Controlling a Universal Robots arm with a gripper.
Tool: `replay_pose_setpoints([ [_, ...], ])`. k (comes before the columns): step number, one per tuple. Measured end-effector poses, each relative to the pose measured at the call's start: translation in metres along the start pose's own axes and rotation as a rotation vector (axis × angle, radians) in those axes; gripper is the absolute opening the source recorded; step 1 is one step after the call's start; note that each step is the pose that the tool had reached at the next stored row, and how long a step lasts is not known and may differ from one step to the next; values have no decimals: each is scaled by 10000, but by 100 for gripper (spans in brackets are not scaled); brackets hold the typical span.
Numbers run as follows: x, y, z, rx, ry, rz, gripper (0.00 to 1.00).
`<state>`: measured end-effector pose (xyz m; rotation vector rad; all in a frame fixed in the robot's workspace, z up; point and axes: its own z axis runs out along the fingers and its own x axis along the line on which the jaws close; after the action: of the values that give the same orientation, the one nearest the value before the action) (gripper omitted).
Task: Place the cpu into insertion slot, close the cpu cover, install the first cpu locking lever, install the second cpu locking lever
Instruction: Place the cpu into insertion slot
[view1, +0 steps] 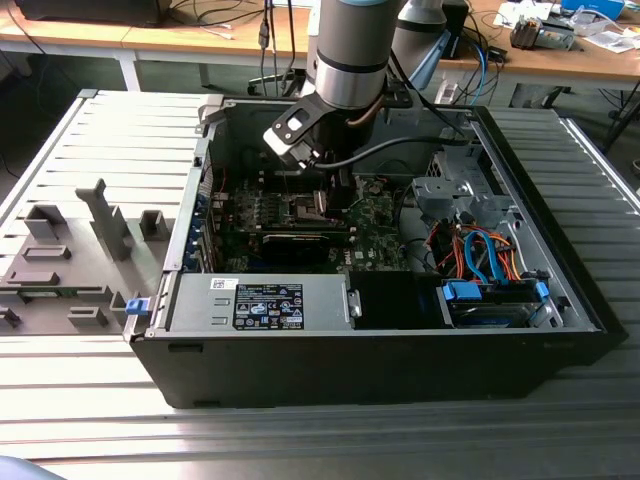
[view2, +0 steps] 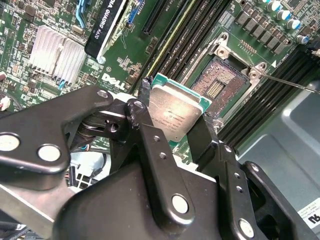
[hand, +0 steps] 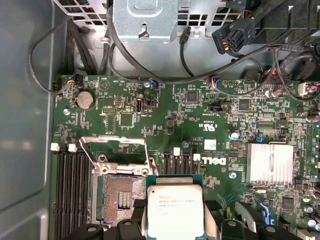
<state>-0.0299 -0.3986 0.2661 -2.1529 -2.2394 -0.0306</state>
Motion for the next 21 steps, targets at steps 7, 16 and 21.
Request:
replay_pose_setpoints([
  [7, -2, 0, 0, -7, 2, 179, 54],
  [16, -3, 0, 0, -18, 5, 458, 54],
  [21, 3, 0, 3, -20, 9, 498, 54],
])
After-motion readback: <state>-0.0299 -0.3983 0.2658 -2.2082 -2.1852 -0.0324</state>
